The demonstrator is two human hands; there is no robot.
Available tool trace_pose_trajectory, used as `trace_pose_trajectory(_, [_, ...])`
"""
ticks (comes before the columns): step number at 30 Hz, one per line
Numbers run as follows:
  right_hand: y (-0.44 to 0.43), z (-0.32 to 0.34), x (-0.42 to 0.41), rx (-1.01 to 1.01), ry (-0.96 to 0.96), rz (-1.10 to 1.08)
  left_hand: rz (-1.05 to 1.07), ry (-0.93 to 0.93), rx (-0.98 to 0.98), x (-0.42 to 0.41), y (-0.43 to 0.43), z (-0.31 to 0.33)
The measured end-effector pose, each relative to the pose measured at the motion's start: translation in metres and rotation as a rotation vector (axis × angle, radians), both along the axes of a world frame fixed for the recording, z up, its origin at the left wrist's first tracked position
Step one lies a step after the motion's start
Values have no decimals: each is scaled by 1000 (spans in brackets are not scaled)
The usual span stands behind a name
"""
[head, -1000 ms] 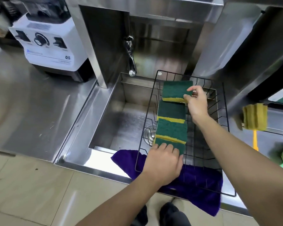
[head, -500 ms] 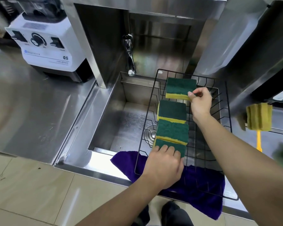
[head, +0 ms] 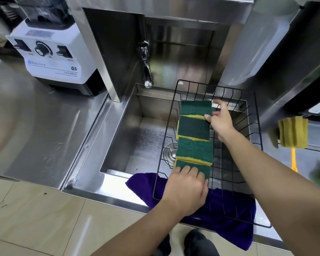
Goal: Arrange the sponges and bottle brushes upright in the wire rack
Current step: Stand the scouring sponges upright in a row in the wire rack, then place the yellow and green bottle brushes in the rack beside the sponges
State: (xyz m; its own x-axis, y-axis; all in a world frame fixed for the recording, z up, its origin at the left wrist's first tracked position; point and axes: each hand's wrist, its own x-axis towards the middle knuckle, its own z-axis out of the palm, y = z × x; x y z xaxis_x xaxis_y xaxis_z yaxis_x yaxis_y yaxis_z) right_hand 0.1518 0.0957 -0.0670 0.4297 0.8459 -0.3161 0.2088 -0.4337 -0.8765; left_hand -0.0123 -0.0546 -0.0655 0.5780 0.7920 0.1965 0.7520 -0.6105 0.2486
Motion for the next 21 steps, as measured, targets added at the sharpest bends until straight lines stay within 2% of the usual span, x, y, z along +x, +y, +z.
trace_pose_trajectory(8, [7, -5, 16, -137, -180, 195, -10, 8, -22, 0, 0, 0])
trace_pose_trajectory(12, [2, 2, 24, -213, -309, 381, -31, 19, -18, 0, 1, 1])
trace_pose_trajectory(17, [-18, 26, 26, -358, -365, 614, -49, 25, 16, 1, 2, 1])
trace_pose_trajectory(19, [-27, 32, 33, -293, -459, 574, -54, 12, 20, 2, 2, 2])
trace_pose_trajectory(21, [-39, 42, 43, -165, -492, 429, -82, 2, 23, 5, 2, 4])
